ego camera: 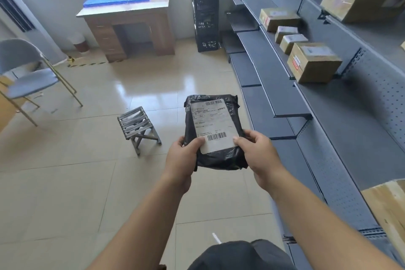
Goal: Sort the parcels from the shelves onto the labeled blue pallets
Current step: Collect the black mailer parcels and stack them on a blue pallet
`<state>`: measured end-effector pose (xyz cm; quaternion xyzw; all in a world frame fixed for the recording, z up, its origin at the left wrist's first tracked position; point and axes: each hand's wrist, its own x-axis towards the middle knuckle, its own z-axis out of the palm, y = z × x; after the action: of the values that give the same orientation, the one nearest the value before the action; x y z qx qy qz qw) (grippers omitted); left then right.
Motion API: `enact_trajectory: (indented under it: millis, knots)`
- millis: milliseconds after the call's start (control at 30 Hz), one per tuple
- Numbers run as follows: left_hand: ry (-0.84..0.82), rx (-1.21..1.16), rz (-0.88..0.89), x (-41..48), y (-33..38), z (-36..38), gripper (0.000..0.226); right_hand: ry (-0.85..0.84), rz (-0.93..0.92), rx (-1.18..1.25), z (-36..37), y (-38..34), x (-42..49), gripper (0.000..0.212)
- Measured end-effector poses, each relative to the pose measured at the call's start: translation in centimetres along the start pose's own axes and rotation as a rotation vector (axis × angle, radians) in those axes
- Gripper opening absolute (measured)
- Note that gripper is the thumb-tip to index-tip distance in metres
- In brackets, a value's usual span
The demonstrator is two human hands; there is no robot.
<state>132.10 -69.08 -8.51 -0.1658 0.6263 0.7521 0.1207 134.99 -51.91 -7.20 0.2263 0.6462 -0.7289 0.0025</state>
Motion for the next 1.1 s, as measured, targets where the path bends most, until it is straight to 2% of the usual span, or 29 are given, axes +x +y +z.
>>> enact_trajectory:
  millis: [67,267,567,800,1100]
  knots:
    - [-0.018,0.007,-0.002,3.3,1.5,1.2,0.032,0.021,-0.003,0.021,0.5,-1.3,3.4,0.016]
    - [-0.028,0.020,-0.014,14.3,5.5,6.1,0.016,0.029,-0.028,0.062,0.9,-5.5,15.4,0.014]
    - [0.064,0.040,0.070,29.7,13.2,13.6,0.016,-0.090,-0.042,0.049,2.1,-15.0,34.4,0.019]
    - [0.103,0.008,0.046,40.5,17.7,15.8,0.017,-0.129,0.004,0.031,5.1,-18.4,46.1,0.016]
    - [0.063,0.078,0.102,58.4,25.9,16.7,0.014,-0.069,-0.022,0.027,12.8,-23.9,62.7,0.021]
